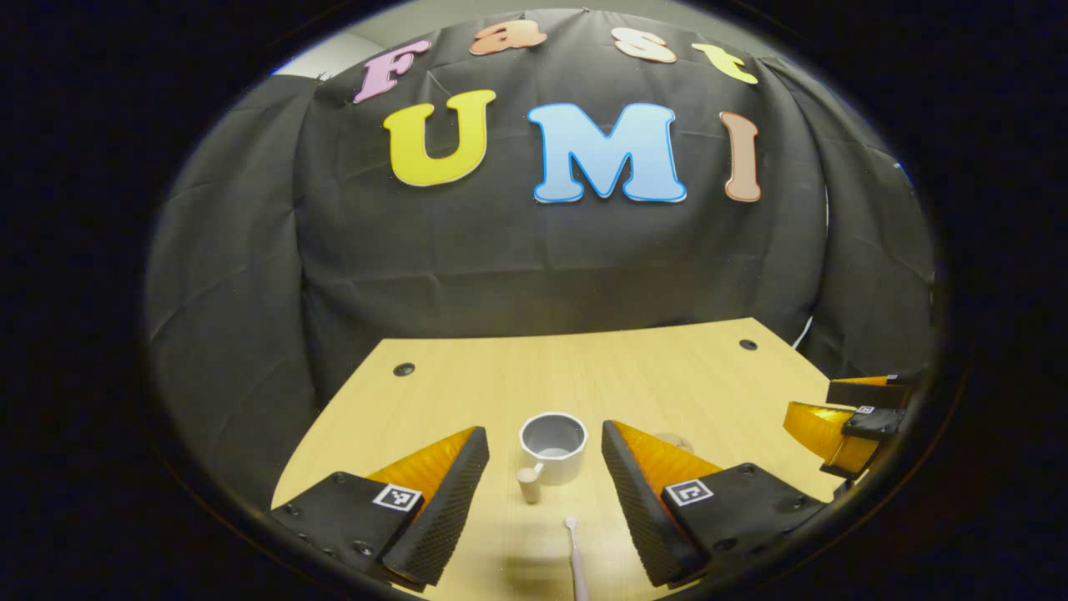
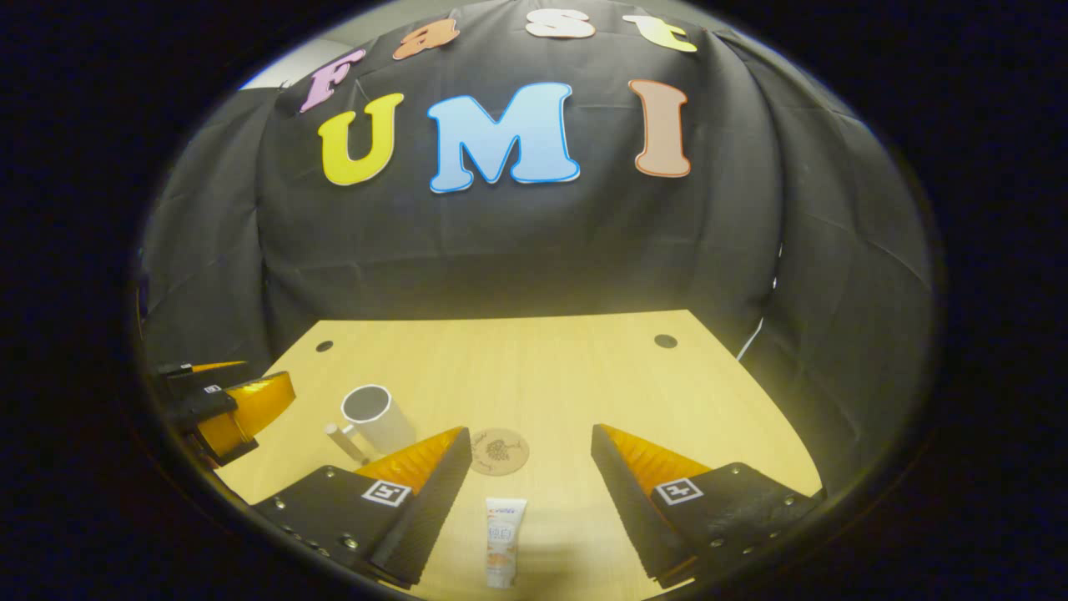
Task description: Put the toothbrush and toothpaste on the desktop into the cup, then pick up the cup and place it on the coaster on the desktop.
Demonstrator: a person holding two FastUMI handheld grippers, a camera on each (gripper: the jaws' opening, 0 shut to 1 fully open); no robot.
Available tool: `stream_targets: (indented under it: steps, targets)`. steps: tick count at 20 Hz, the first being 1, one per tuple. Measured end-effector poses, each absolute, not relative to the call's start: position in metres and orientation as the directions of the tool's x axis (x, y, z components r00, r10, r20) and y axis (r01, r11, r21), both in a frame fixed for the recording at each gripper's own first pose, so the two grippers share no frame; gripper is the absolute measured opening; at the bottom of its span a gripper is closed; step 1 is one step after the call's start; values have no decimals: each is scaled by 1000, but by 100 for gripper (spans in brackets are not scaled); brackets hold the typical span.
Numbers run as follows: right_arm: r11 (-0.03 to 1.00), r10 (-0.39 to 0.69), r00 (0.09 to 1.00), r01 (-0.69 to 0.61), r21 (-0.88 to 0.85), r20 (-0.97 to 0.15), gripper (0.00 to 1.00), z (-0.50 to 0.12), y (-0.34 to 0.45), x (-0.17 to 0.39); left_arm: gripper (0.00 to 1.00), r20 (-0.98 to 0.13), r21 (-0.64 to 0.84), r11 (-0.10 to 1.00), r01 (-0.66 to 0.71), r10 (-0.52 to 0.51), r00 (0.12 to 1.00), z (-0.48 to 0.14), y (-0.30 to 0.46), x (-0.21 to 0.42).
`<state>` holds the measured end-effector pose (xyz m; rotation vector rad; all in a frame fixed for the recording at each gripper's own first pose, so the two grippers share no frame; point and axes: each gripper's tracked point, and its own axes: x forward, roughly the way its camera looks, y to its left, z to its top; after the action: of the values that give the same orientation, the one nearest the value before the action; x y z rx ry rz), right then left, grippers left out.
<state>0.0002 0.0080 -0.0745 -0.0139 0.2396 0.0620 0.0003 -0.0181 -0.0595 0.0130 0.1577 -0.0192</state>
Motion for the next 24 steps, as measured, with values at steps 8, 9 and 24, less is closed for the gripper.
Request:
stream_targets:
  steps: [8,9,24]
  targets:
    - [997,75,876,-69,30,-477,91,-142,9,-6,91,-363,-21,998,66,-69,929,-143,-32,4]
    - [997,75,857,-72,26,-509,91,-155,9,-7,91,-393,-34,997,68,-76,916,-155,-34,3]
    - [992,96,618,-120,27,-780,93,-272,24,-29,92,-714,-56,998,13,-49,698,-296,-26,-15]
